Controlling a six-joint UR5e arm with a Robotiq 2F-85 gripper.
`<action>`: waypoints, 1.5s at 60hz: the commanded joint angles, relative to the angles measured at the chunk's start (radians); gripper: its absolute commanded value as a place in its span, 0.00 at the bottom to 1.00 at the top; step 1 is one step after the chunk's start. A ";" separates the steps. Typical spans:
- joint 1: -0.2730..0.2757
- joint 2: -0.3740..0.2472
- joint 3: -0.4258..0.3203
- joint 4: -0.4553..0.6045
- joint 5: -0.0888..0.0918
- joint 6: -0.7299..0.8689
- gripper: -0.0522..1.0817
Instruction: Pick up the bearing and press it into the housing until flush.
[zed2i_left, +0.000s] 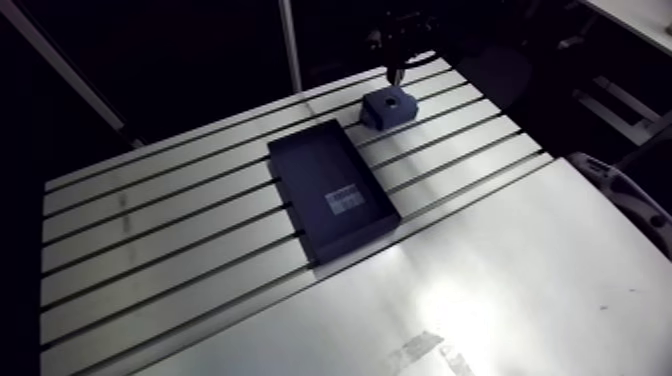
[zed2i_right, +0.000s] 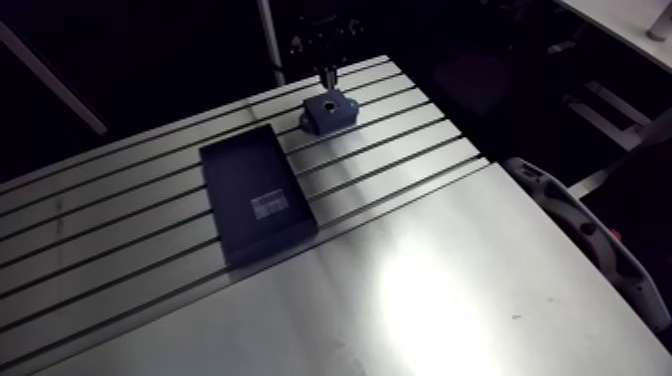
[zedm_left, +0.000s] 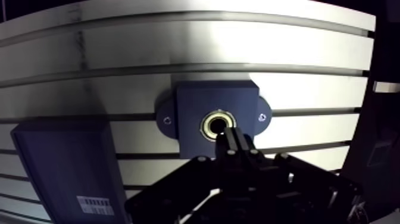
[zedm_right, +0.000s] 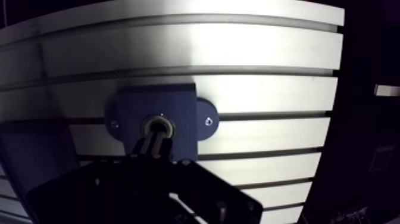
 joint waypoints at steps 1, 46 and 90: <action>0.000 -0.025 0.003 0.015 -0.002 -0.005 1.00; 0.010 -0.282 -0.027 0.394 0.007 0.007 0.05; 0.187 -0.489 0.000 0.450 0.073 0.205 0.05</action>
